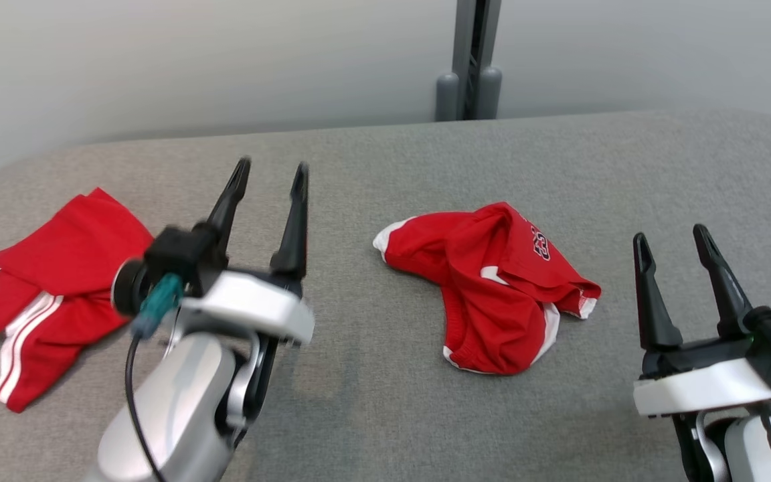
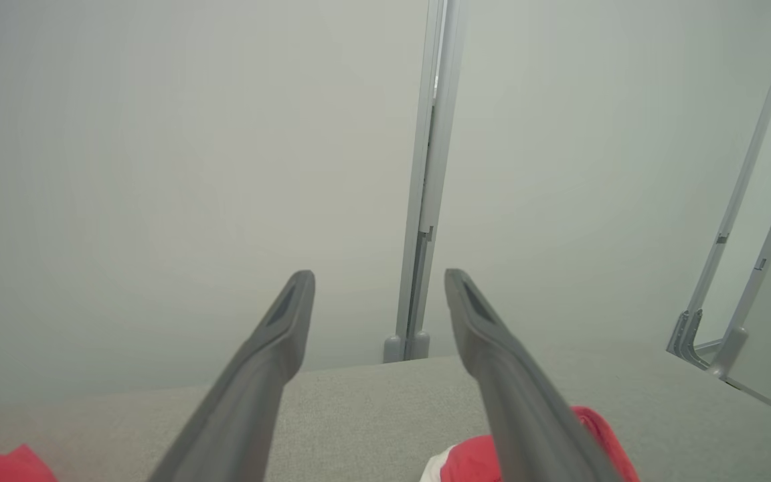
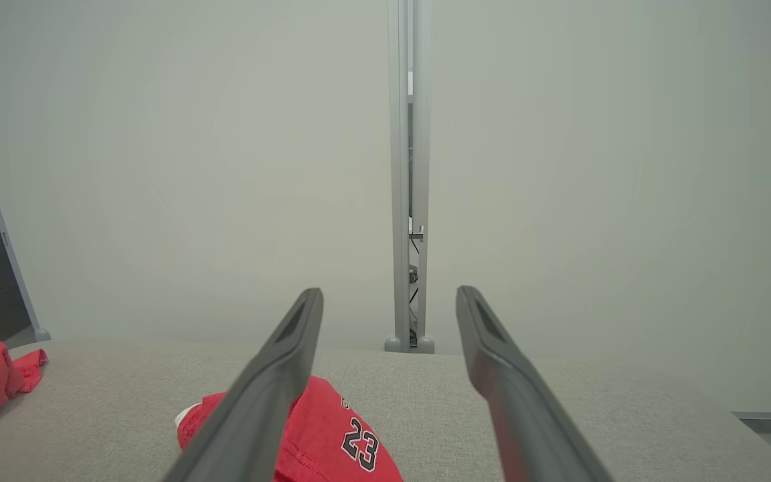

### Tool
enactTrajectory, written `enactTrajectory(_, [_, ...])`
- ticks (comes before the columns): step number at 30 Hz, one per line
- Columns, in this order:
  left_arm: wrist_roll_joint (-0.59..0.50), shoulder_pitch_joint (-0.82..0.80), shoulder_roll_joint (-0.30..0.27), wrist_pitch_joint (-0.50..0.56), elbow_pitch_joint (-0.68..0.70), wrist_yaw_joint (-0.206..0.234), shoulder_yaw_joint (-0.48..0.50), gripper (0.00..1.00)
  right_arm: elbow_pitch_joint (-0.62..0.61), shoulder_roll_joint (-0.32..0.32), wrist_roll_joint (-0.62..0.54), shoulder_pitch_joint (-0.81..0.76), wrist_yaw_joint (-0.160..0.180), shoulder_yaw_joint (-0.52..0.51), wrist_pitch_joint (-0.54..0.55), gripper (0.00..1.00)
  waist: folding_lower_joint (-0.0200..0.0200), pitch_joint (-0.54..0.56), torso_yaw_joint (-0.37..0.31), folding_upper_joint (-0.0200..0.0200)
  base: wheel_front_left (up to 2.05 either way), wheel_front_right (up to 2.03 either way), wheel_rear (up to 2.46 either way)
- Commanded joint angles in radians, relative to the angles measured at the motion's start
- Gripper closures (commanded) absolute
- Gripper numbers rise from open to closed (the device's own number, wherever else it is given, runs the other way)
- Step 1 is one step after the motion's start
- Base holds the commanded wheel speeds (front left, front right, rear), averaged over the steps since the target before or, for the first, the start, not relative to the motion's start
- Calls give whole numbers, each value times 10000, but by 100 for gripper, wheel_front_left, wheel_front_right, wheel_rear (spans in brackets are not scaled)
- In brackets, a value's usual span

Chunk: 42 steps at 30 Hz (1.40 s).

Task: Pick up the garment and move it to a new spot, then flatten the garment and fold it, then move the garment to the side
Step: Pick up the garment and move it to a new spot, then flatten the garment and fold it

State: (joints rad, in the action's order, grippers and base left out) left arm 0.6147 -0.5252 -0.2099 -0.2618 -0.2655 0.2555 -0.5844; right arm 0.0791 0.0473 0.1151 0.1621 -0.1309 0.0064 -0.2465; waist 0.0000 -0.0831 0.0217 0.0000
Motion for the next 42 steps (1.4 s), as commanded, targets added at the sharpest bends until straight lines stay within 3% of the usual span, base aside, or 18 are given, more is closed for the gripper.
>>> enactTrajectory(1, [-314,694,-189,-44,345,23,234,0,-107,56,-81,-258,2,9,77,0,0,288,264,0,0,0,0])
enactTrajectory(6, [-1123,2467,-294,-45,1349,-75,1155,0,-304,60,-196,-813,2,129,210,0,0,619,514,0,0,0,0])
enactTrajectory(11, [-1789,3675,295,-36,1959,-292,1979,0,-479,57,-191,-1197,2,197,334,0,0,841,686,0,0,0,0])
enactTrajectory(16, [-2335,4150,857,-36,2027,-738,2504,0,-603,58,-192,-1355,2,299,438,0,0,886,802,0,0,0,0])
enactTrajectory(23, [-2777,4054,1136,-37,1811,-1263,2905,0,-514,54,-126,-1446,2,1134,748,0,0,677,1028,0,0,0,0])
enactTrajectory(31, [-3064,3768,1437,-37,1582,-1696,3137,0,856,60,-718,-998,2,2170,1254,0,0,69,1622,0,0,0,0])
enactTrajectory(42, [-3179,3525,1569,-38,1489,-1941,3250,0,3011,61,-829,-315,2,1811,1592,0,0,-438,2254,0,0,0,0])
